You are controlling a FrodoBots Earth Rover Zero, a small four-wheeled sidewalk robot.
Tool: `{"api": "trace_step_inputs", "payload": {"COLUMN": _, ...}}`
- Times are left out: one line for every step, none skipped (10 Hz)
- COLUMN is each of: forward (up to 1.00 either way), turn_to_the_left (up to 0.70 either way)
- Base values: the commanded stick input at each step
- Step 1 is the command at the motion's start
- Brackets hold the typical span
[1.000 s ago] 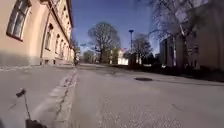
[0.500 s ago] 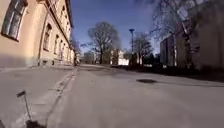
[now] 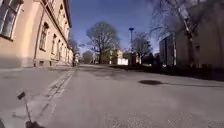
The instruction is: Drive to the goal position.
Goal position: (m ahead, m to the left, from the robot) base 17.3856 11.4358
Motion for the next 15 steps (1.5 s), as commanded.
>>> {"api": "trace_step_inputs", "payload": {"forward": 0.85, "turn_to_the_left": 0.0}}
{"api": "trace_step_inputs", "payload": {"forward": 0.85, "turn_to_the_left": 0.0}}
{"api": "trace_step_inputs", "payload": {"forward": 0.85, "turn_to_the_left": 0.0}}
{"api": "trace_step_inputs", "payload": {"forward": 0.85, "turn_to_the_left": 0.0}}
{"api": "trace_step_inputs", "payload": {"forward": 0.85, "turn_to_the_left": 0.0}}
{"api": "trace_step_inputs", "payload": {"forward": 0.85, "turn_to_the_left": 0.0}}
{"api": "trace_step_inputs", "payload": {"forward": 0.85, "turn_to_the_left": 0.0}}
{"api": "trace_step_inputs", "payload": {"forward": 0.85, "turn_to_the_left": 0.0}}
{"api": "trace_step_inputs", "payload": {"forward": 0.85, "turn_to_the_left": 0.0}}
{"api": "trace_step_inputs", "payload": {"forward": 0.85, "turn_to_the_left": 0.0}}
{"api": "trace_step_inputs", "payload": {"forward": 0.85, "turn_to_the_left": 0.0}}
{"api": "trace_step_inputs", "payload": {"forward": 0.85, "turn_to_the_left": 0.0}}
{"api": "trace_step_inputs", "payload": {"forward": 0.85, "turn_to_the_left": 0.0}}
{"api": "trace_step_inputs", "payload": {"forward": 0.85, "turn_to_the_left": 0.0}}
{"api": "trace_step_inputs", "payload": {"forward": 0.85, "turn_to_the_left": 0.0}}
